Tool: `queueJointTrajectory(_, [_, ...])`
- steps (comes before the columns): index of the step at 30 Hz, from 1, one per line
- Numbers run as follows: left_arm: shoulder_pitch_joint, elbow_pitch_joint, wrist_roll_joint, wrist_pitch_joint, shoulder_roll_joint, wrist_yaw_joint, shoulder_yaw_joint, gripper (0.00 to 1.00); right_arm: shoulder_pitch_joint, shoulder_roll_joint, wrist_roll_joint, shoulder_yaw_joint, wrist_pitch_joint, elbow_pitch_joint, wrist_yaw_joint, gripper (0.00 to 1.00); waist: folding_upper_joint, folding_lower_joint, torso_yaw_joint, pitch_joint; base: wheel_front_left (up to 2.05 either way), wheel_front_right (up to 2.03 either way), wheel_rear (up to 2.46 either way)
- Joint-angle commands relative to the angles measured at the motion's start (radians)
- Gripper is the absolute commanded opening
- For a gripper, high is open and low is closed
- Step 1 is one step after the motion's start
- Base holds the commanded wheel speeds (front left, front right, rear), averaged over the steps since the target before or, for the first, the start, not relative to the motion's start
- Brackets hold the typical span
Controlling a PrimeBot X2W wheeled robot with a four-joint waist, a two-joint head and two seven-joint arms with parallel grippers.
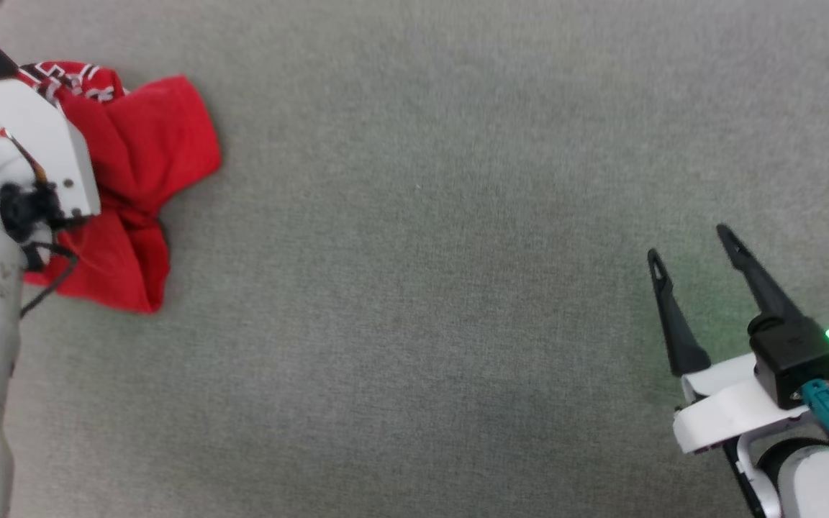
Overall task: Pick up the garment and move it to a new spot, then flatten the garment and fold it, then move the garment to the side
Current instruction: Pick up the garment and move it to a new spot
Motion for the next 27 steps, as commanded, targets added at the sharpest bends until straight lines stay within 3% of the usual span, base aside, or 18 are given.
queueJointTrajectory(1, [-0.021,-0.005,0.015,-0.023,0.010,0.003,-0.008,0.00,0.018,0.012,0.007,0.001,-0.011,0.015,0.000,1.00,0.0000,0.0000,0.016,-0.095,0.00,0.00,0.00])
queueJointTrajectory(12, [-0.080,-0.062,0.044,-0.082,0.008,-0.004,-0.052,0.00,0.069,0.051,0.026,0.009,-0.054,0.108,0.000,1.00,0.0000,0.0000,0.019,-0.298,0.00,0.00,0.00])
queueJointTrajectory(21, [-0.042,-0.169,0.000,-0.010,-0.047,-0.018,-0.099,0.00,0.120,0.075,0.025,-0.050,-0.073,0.142,0.000,1.00,0.0000,0.0000,0.002,-0.418,0.00,0.00,0.00])
queueJointTrajectory(27, [0.019,-0.323,-0.057,0.063,-0.076,-0.020,-0.138,0.00,0.144,0.077,0.005,-0.125,-0.079,0.141,0.000,1.00,0.0000,0.0000,-0.039,-0.447,0.00,0.00,0.00])
